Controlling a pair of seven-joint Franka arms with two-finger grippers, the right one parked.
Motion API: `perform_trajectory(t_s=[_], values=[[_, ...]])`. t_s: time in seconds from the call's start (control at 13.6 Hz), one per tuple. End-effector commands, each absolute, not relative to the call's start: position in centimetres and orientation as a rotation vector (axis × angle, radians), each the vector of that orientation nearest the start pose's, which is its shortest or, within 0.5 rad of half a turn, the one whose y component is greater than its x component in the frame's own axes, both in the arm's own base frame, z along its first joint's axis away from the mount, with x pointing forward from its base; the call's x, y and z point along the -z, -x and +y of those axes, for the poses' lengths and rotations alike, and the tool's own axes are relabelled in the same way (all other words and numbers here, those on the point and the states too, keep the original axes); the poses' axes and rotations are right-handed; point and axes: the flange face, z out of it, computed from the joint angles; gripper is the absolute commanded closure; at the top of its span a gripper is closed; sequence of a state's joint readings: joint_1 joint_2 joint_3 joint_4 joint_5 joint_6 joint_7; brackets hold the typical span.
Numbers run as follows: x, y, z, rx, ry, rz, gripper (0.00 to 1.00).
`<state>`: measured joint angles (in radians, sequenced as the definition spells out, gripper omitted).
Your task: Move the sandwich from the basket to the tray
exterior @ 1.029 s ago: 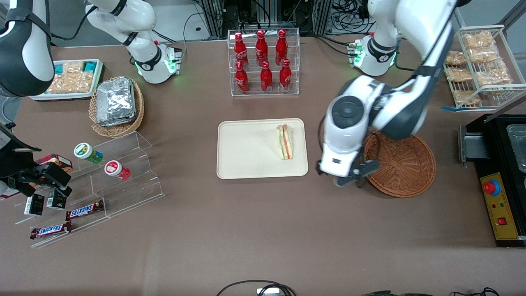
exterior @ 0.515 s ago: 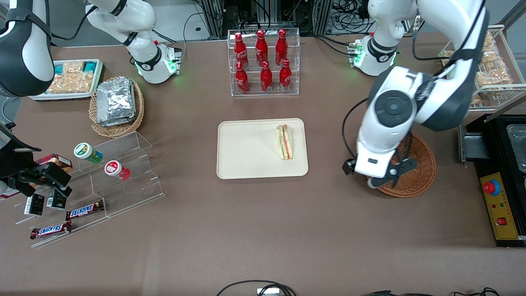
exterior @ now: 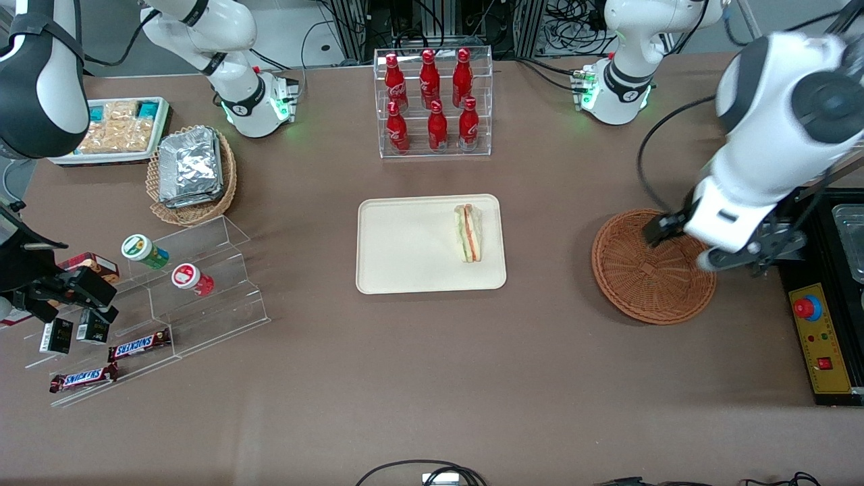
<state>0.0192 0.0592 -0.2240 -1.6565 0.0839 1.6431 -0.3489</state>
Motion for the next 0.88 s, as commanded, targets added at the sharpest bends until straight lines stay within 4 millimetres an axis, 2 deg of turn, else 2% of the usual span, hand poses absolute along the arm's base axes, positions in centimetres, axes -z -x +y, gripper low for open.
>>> perform_trajectory(t_s=[0.0,0.22,0.44,0.59,0.81], values=[[-58.0,-53.7,-8.4,-0.117,3.067,-0.032,0.00],[-59.6,-53.1,-7.2,-0.126,3.068,0.073,0.00],[-59.9,-53.0,-7.3,-0.122,3.081,0.161,0.00],[-60.9,-53.0,-6.4,-0.098,3.089,0.224,0.00],[-61.4,-53.0,-6.2,-0.087,3.089,0.236,0.00]])
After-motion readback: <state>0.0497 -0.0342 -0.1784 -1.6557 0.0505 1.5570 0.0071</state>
